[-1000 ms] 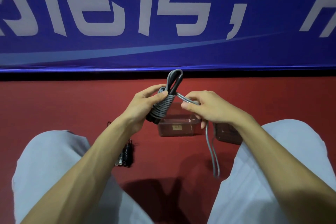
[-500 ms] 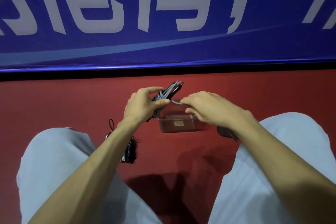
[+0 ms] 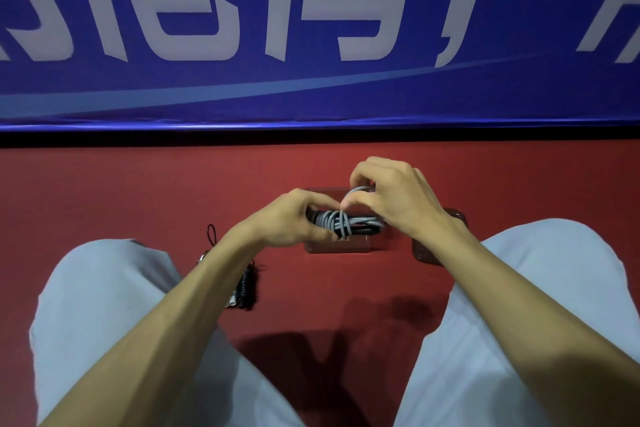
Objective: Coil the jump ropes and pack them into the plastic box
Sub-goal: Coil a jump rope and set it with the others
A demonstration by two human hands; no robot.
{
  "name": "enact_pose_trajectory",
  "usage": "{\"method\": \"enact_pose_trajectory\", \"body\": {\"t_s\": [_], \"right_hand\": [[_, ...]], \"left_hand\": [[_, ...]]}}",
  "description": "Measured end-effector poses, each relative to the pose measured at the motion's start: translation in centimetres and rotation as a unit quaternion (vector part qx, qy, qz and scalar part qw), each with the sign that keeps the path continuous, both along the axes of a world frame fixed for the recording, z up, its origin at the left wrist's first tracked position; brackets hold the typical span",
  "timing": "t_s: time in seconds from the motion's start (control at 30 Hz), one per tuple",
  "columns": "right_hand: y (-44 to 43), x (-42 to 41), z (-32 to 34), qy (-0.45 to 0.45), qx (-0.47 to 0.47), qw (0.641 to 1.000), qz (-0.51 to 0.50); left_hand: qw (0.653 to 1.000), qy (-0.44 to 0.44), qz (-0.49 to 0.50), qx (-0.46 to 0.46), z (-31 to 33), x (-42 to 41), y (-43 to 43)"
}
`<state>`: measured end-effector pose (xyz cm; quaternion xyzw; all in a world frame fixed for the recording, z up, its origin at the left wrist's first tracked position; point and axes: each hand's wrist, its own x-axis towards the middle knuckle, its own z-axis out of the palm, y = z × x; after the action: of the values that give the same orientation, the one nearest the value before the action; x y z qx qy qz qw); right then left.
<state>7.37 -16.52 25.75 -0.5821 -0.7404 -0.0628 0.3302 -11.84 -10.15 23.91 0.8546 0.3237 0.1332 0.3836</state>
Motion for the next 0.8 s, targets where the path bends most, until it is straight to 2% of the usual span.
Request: {"method": "enact_pose_trajectory", "body": {"t_s": [0.1, 0.23, 0.37, 0.43, 0.53, 0.57, 0.7, 0.8], "right_hand": [[0.6, 0.3, -0.2, 0.104, -0.051, 0.993, -0.033], [1.2, 0.6, -0.4, 0.179, -0.111, 0.976, -0.050], [1.8, 1.1, -0.4, 0.298, -0.115, 0.948, -0.003], [2.0, 1.3, -0.3, 0.305, -0.104, 0.947, 0.007], [1.8, 1.2, -0.3, 0.243, -0.114, 0.963, -0.003], [1.7, 1.1, -0.3, 0.250, -0.130, 0.960, 0.009], [1.0, 0.6, 0.2, 0.393, -0.240, 0.883, 0.090], [0.6, 0.5, 0.6, 0.424, -0.286, 0.852, 0.111]], "left_hand": [[0.999, -0.036, 0.012, -0.026, 0.2, 0.3, -0.5], [0.997, -0.065, 0.033, -0.037, 0.3, 0.6, -1.1], [0.984, -0.146, 0.056, -0.086, 1.3, 0.4, -1.2], [0.972, -0.190, 0.085, -0.108, 1.7, 0.1, -1.0], [0.957, -0.229, 0.119, -0.133, 1.8, -0.2, -0.8], [0.952, -0.239, 0.125, -0.143, 1.7, -0.1, -0.7], [0.934, -0.275, 0.108, -0.201, 1.7, 0.1, -0.8], [0.925, -0.279, 0.125, -0.225, 1.8, 0.2, -0.9]]}}
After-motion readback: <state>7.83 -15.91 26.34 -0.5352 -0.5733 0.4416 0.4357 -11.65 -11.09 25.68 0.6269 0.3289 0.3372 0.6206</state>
